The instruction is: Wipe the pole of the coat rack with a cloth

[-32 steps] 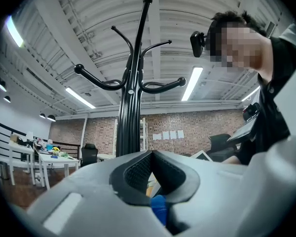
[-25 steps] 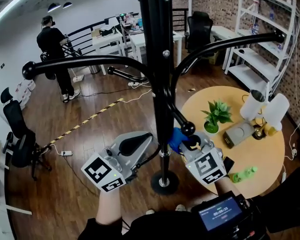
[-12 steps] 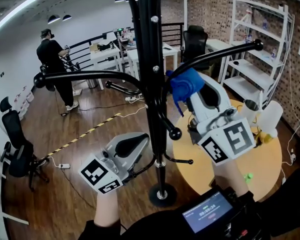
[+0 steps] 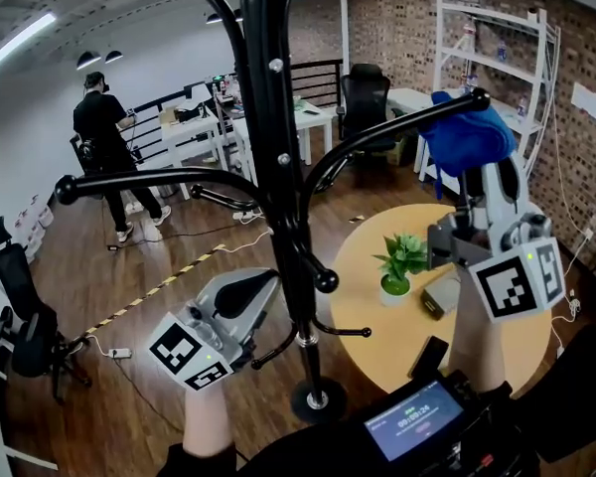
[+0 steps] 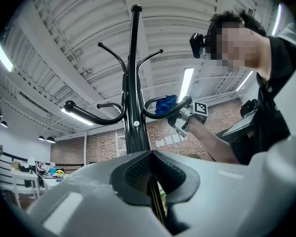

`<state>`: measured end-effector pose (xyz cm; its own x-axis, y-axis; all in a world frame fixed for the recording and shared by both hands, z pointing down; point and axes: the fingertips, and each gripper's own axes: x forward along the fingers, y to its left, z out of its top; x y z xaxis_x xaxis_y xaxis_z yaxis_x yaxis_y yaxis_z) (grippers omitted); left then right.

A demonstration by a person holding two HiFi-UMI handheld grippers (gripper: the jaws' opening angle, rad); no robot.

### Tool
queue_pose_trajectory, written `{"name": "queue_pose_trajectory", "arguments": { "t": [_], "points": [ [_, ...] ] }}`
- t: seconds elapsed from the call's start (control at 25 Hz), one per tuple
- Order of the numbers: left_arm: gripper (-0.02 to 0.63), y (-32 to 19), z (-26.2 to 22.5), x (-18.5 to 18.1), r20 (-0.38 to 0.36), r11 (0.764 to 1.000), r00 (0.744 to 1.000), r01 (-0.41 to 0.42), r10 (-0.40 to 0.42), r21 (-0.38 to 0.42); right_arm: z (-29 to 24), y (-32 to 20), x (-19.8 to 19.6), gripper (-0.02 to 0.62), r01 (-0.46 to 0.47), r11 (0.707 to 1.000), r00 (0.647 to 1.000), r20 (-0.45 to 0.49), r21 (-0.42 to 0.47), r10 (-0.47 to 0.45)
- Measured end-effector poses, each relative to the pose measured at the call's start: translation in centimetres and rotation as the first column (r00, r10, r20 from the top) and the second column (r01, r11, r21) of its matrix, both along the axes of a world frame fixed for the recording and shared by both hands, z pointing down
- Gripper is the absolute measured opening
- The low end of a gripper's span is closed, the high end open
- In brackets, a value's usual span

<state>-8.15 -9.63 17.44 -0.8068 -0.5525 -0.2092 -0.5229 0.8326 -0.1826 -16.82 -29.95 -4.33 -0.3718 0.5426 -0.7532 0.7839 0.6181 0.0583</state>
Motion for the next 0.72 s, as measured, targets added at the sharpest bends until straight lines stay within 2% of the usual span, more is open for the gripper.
{"name": "queue_pose_trajectory", "arguments": {
  "t": [0.2,0.4,0.48,0.6,0.72],
  "points": [
    [0.0,-0.9,0.5,-0.1,-0.008,0.999,0.999,-0.033,0.033,0.003,0.7,1.4,0.6,0.04,-0.023,1.0,1.0,0.007,0.017,0.023],
    [0.0,-0.5,1.3,0.4,-0.018,0.999,0.999,-0.027,0.028,0.025,3.0,6.5,1.1,0.037,-0.019,0.987,1.0,0.025,0.16,0.015],
    [0.0,-0.3,1.6,0.9,-0.022,0.999,1.0,-0.019,0.02,0.037,4.7,9.2,1.5,0.037,-0.009,0.968,0.999,0.032,0.253,0.001],
    [0.0,0.1,2.0,1.6,-0.028,0.998,1.0,-0.002,0.004,0.056,7.4,13.1,2.4,0.037,-0.011,0.922,0.997,0.075,0.388,-0.019],
    [0.0,0.5,2.7,2.3,-0.046,0.997,0.999,0.018,-0.015,0.076,10.6,15.0,2.8,0.037,0.008,0.89,0.997,0.063,0.455,-0.041]
  ]
}}
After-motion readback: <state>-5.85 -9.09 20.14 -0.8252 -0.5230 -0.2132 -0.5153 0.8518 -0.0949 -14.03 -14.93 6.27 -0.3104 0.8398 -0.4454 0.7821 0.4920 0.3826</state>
